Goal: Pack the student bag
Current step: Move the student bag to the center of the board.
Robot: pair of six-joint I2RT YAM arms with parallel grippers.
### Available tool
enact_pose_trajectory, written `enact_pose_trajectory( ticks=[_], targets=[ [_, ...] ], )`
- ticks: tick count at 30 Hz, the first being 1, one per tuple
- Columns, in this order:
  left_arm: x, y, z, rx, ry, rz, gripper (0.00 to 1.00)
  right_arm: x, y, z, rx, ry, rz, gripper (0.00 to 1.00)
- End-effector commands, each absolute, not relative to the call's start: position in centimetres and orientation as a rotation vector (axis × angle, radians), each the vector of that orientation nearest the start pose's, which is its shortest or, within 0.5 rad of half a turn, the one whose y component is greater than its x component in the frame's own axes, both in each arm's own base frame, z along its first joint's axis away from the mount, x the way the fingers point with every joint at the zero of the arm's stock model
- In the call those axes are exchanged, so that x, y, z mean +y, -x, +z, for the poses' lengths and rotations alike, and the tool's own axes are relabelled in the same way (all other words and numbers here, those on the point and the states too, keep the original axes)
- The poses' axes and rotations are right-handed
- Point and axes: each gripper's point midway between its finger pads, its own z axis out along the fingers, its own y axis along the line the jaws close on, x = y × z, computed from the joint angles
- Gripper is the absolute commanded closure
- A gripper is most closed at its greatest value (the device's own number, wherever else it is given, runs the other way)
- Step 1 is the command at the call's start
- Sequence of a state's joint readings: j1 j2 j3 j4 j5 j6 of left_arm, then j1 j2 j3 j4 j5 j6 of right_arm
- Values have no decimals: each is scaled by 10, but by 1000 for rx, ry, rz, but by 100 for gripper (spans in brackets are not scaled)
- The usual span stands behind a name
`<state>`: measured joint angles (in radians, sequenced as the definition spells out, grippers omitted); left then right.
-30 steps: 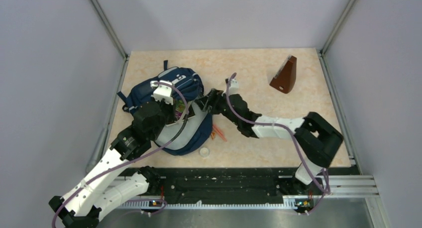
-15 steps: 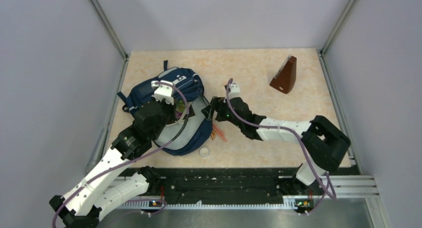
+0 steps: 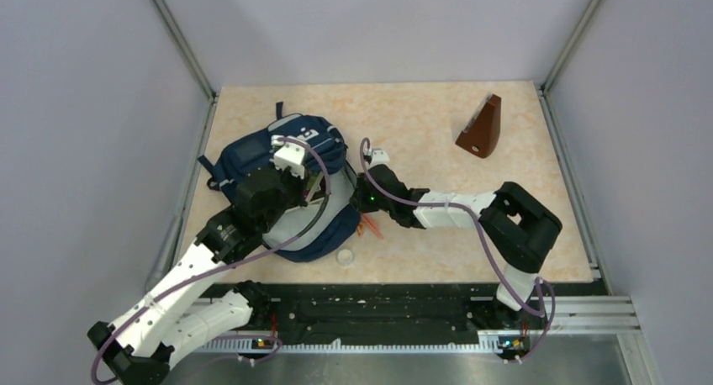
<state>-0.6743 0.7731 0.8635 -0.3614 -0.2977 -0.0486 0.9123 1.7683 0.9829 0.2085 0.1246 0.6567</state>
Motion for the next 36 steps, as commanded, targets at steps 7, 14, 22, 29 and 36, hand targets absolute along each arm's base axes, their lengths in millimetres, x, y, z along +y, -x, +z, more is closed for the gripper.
enact_pose_trajectory(
  ticks=[7,14,22,29,36],
  targets=[
    [-220,-255,303,1761,-493,-597,100,318,-316,94,2205,169,572,100],
    [-278,-250,293,1795,-534,-757,100,254,-334,99,2198,122,433,100],
    [-338,-273,290,1794,-552,-813,100,217,-340,112,2182,73,385,100],
    [-310,-283,276,1840,-480,-650,30,206,-334,116,2206,66,354,84],
    [-235,-257,241,1921,-281,-507,10,195,-329,137,2171,41,346,35]
  ],
)
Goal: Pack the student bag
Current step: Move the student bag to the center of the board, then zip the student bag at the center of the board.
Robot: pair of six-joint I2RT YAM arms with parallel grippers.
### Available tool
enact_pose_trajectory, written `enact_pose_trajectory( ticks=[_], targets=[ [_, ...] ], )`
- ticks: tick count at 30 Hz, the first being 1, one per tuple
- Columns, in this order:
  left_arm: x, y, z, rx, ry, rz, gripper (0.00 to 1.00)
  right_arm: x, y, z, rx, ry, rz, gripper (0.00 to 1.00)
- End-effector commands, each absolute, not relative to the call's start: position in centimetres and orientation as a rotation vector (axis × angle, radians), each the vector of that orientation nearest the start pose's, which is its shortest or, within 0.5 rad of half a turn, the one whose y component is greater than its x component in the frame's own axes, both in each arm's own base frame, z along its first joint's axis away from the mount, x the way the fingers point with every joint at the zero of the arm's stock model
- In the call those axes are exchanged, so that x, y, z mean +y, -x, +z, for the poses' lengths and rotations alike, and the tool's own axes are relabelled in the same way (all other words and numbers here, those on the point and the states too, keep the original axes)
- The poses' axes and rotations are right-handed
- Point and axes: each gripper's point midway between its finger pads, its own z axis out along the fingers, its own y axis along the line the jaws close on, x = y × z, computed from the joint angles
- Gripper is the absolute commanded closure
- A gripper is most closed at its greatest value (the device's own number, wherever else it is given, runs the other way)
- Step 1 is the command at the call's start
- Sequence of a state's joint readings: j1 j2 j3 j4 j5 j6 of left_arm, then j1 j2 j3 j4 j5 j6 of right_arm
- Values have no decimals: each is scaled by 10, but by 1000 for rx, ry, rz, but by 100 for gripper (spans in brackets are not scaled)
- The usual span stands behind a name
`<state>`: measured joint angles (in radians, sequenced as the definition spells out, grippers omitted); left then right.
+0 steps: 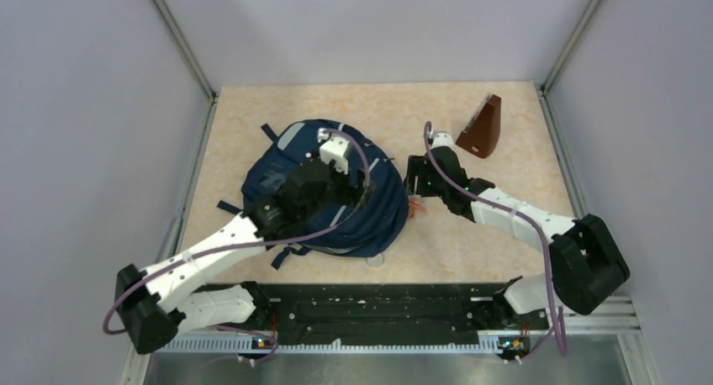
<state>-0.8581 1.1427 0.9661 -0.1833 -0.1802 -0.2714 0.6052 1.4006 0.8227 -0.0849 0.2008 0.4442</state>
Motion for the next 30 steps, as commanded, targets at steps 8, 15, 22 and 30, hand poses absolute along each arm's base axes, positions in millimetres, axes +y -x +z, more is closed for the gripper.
enact_pose_trajectory(
  ticks=[8,15,22,30],
  targets=[
    [-164,-211,161,2185,30,-403,7,203,-304,162,2109,99,506,23],
    [-141,-195,115,2375,165,-420,5,248,-265,149,2164,165,730,22],
    [-125,-194,111,2362,271,-463,5,268,-246,110,2285,189,642,20],
    [-113,-187,99,2362,363,-430,4,277,-256,97,2293,174,600,57]
  ],
)
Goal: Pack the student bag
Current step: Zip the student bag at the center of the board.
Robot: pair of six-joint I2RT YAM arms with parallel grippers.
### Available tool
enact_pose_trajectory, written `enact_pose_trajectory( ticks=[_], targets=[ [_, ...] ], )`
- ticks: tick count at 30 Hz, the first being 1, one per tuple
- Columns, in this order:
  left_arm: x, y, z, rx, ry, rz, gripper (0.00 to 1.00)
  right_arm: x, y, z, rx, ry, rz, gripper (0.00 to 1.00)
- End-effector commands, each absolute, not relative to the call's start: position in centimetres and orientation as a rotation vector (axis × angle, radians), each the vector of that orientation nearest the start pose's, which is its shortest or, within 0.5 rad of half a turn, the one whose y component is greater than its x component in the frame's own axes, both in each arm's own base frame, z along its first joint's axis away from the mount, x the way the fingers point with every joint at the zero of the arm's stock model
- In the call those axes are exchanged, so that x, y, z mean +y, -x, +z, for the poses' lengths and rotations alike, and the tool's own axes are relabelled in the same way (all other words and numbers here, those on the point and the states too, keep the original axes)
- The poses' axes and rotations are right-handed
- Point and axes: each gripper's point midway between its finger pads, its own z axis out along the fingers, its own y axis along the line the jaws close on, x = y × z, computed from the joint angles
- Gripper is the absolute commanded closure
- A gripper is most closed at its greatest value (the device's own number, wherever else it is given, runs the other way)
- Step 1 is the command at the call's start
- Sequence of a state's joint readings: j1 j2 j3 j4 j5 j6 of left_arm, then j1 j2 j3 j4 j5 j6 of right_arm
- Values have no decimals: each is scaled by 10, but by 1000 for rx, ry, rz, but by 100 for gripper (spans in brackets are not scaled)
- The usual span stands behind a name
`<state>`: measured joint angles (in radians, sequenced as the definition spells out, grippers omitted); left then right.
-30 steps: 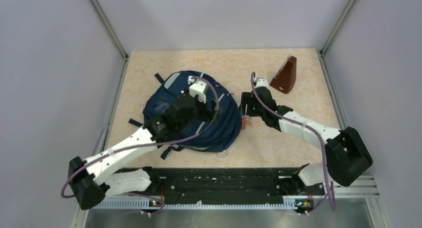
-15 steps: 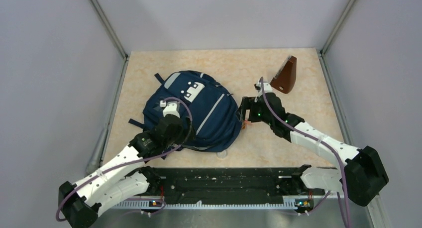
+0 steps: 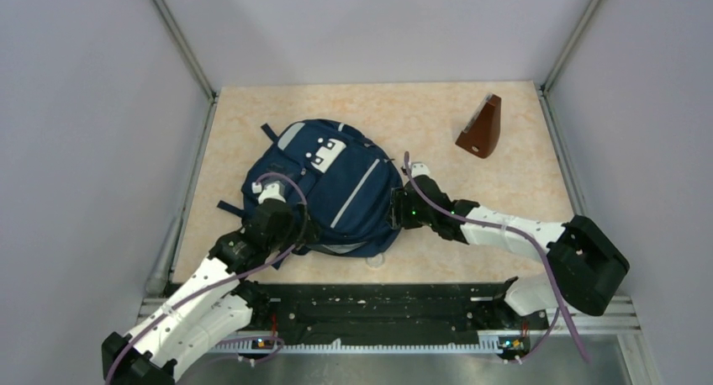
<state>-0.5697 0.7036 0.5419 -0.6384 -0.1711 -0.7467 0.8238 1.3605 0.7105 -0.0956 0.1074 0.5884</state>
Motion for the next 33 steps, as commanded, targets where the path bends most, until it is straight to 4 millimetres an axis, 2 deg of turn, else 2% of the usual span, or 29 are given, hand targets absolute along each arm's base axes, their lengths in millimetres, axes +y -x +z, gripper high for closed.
enact_pose_trajectory(
  ticks=[1,3,4,5,9,16,23,26,29,33],
  targets=[
    [-111,-188,101,2340,374,-432,4,276,-258,101,2279,163,595,71],
    [-106,-189,101,2305,398,-425,5,272,-267,111,2249,141,558,90],
    [-104,-190,101,2290,413,-423,5,269,-272,116,2236,132,534,97],
    [-103,-191,101,2277,424,-423,5,266,-278,121,2221,122,515,100],
    [-109,-194,95,2254,430,-471,6,258,-303,130,2212,91,530,100],
    [-123,-197,75,2260,366,-533,12,251,-329,126,2233,81,540,100],
    [-137,-202,69,2227,283,-613,38,256,-336,128,2234,88,579,100],
    [-137,-201,67,2236,270,-609,44,257,-339,127,2235,90,593,100],
    [-136,-199,62,2244,263,-598,58,258,-339,126,2238,91,597,100],
    [-128,-196,54,2270,289,-547,62,259,-338,126,2241,98,603,100]
  ],
)
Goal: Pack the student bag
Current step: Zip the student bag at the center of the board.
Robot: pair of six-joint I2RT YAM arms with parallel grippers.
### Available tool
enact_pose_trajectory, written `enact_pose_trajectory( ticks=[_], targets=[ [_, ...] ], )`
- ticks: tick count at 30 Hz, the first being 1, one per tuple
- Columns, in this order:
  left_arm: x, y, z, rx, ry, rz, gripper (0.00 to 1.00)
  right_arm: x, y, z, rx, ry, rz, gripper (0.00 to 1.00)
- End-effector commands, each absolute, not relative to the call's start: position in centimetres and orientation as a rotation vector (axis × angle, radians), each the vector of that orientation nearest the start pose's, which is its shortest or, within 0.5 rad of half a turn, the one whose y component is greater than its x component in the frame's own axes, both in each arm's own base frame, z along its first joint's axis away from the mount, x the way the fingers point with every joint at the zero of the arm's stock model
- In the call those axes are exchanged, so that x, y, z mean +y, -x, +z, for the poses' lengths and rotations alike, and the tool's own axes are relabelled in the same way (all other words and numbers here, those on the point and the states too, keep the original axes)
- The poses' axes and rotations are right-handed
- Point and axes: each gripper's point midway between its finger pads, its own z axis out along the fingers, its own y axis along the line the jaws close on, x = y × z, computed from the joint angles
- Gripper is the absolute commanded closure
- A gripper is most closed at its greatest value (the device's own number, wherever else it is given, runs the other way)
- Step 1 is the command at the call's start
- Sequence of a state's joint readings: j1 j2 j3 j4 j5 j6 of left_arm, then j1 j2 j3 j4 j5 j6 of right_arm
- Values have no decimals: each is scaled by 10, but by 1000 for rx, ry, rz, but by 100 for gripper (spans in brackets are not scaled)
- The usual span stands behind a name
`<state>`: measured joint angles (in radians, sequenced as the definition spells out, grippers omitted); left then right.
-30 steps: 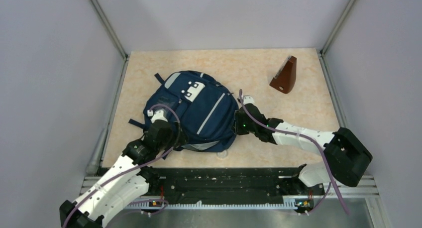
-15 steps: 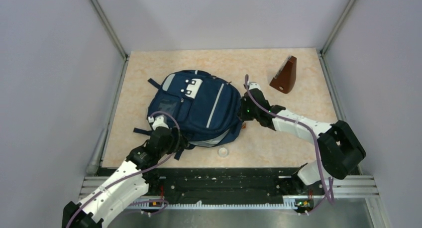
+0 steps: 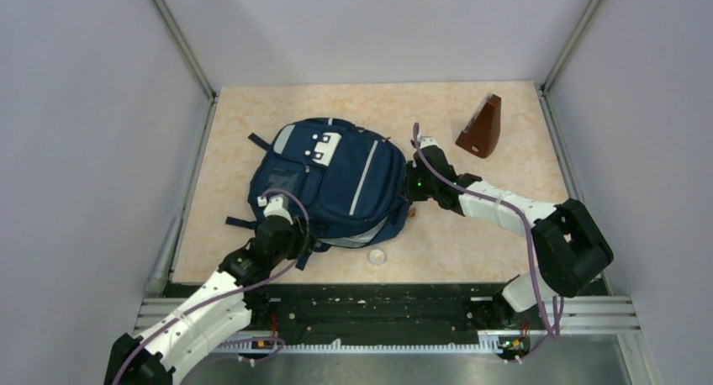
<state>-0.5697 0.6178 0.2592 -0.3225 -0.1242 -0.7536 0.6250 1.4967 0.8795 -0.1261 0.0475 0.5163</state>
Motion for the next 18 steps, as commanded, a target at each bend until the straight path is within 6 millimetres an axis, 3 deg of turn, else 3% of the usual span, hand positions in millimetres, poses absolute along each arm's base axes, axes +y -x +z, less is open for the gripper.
enact_pose_trajectory(
  ticks=[1,7,12,18],
  targets=[
    [-127,-195,53,2271,296,-547,62,258,-338,126,2241,99,602,100],
    [-125,-198,52,2262,306,-531,66,259,-337,126,2242,103,609,100],
    [-126,-199,50,2265,297,-525,75,261,-337,126,2242,107,617,100],
    [-127,-202,51,2256,286,-528,75,262,-336,126,2242,113,625,100]
  ],
)
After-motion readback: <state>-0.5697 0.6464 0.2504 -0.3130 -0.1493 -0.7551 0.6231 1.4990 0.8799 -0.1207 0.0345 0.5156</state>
